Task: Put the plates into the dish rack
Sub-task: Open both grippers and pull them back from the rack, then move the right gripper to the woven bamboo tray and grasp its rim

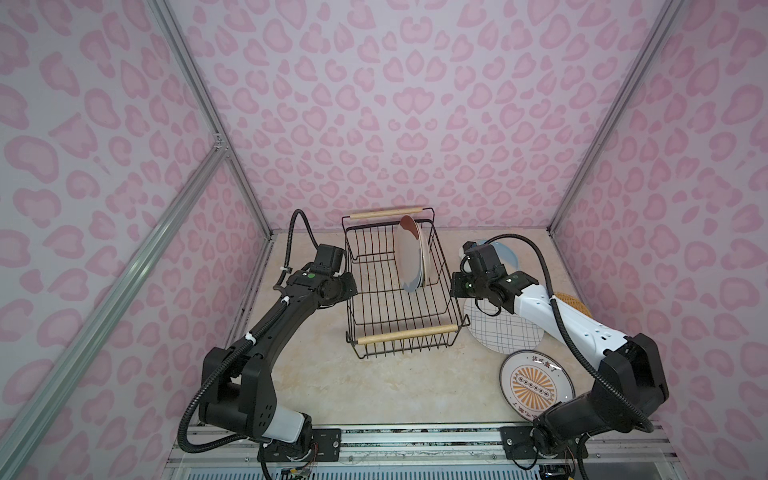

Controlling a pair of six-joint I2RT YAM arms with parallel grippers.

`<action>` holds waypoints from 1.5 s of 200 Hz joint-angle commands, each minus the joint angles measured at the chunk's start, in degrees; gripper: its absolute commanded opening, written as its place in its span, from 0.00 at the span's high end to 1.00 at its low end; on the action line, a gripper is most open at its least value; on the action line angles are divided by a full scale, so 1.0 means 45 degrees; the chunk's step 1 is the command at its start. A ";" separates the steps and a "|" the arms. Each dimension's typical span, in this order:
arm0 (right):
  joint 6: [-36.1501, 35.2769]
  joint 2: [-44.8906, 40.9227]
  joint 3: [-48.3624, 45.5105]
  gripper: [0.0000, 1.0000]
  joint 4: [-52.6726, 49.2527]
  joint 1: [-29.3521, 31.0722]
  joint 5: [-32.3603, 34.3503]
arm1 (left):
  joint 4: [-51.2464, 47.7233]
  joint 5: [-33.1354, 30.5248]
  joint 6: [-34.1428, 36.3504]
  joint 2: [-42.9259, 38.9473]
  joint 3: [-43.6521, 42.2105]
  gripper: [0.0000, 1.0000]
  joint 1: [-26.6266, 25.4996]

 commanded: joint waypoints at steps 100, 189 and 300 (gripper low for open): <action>0.0881 -0.1834 -0.0309 0.38 -0.0190 -0.1000 -0.0580 | -0.0660 0.1009 -0.0361 -0.1562 0.0939 0.39 0.0315; 0.2177 -0.7435 -0.4923 0.17 0.0275 -0.5194 -0.1291 | -0.0082 0.3631 0.1173 -0.8171 -0.1820 0.00 0.0809; 0.3359 -0.8275 -0.9147 0.16 0.1856 -1.3531 -0.5587 | 0.0168 0.4831 0.1533 -1.0469 -0.5177 0.03 0.0774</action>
